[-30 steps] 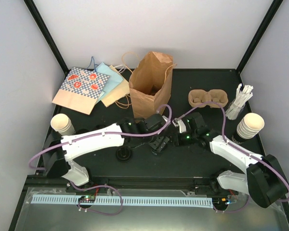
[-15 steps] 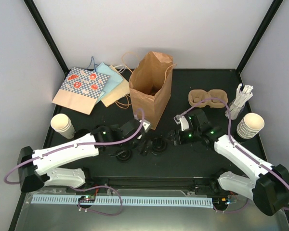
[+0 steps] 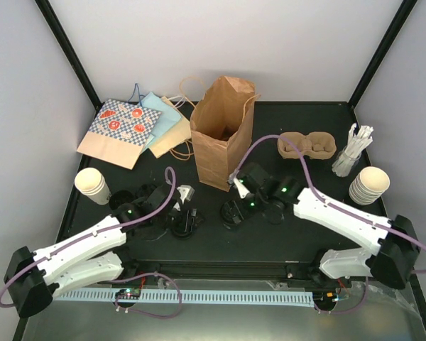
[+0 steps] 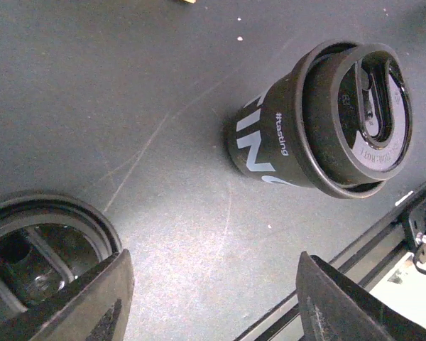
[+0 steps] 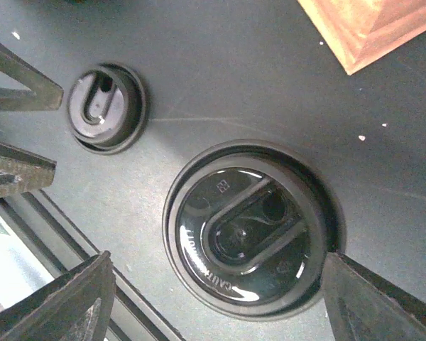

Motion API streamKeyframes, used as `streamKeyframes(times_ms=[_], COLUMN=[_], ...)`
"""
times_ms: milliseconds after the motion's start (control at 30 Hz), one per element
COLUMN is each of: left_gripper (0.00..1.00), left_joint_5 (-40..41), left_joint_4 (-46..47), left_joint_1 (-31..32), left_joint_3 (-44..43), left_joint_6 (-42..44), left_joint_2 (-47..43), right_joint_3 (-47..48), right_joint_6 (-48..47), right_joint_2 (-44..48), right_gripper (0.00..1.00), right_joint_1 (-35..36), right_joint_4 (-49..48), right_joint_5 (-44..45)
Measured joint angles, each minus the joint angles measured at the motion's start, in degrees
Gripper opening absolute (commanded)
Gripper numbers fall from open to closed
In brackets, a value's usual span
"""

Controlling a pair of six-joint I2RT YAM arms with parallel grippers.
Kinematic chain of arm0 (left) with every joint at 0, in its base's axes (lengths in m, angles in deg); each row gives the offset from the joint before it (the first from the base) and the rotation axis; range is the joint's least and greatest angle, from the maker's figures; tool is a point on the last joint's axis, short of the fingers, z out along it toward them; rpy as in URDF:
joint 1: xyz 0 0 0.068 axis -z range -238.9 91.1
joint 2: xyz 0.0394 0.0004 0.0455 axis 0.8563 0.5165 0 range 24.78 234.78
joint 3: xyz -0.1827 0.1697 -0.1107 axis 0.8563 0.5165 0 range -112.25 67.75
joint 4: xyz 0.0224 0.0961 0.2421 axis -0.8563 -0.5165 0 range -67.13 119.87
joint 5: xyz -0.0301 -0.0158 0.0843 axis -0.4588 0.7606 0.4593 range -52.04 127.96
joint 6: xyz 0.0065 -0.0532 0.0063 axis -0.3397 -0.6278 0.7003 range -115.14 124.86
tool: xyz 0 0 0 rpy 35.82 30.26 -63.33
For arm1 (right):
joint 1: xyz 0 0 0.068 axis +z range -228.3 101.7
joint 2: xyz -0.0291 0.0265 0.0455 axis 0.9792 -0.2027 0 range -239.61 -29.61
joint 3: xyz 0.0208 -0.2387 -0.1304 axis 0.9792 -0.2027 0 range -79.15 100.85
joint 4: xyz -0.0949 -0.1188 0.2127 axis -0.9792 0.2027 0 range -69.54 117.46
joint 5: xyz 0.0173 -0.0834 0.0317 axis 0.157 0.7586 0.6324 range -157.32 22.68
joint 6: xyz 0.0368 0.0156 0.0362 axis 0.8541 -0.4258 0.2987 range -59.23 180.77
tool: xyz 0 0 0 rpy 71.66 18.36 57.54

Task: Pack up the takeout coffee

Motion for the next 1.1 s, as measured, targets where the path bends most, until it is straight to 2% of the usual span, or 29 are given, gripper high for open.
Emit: streamKeyframes(times_ms=[67, 133, 400, 667, 1100], left_gripper=[0.62, 0.60, 0.58, 0.57, 0.55], left_joint_5=[-2.36, -5.33, -15.76, -19.76, -22.27], left_joint_4=[1.51, 3.65, 10.91, 15.98, 21.44], left_joint_1=[-1.46, -2.97, -7.65, -8.41, -8.52], left_joint_3=[0.76, 1.27, 2.45, 3.17, 3.32], left_joint_6=[-0.17, -0.24, -0.22, -0.24, -0.61], left_joint_2=[0.72, 2.05, 8.96, 12.50, 17.53], right_joint_3=[1.75, 3.43, 7.04, 8.31, 9.64], right_joint_6=[0.17, 0.74, 1.90, 2.84, 2.97], right_joint_2=[-2.75, -5.42, -11.02, -13.88, -16.00], right_gripper=[0.89, 0.91, 0.88, 0.86, 0.78], right_joint_1=[2.38, 4.24, 7.19, 8.81, 9.46], right_joint_4=[1.46, 2.67, 6.36, 8.55, 9.22], right_joint_5=[2.71, 5.29, 12.02, 15.32, 16.72])
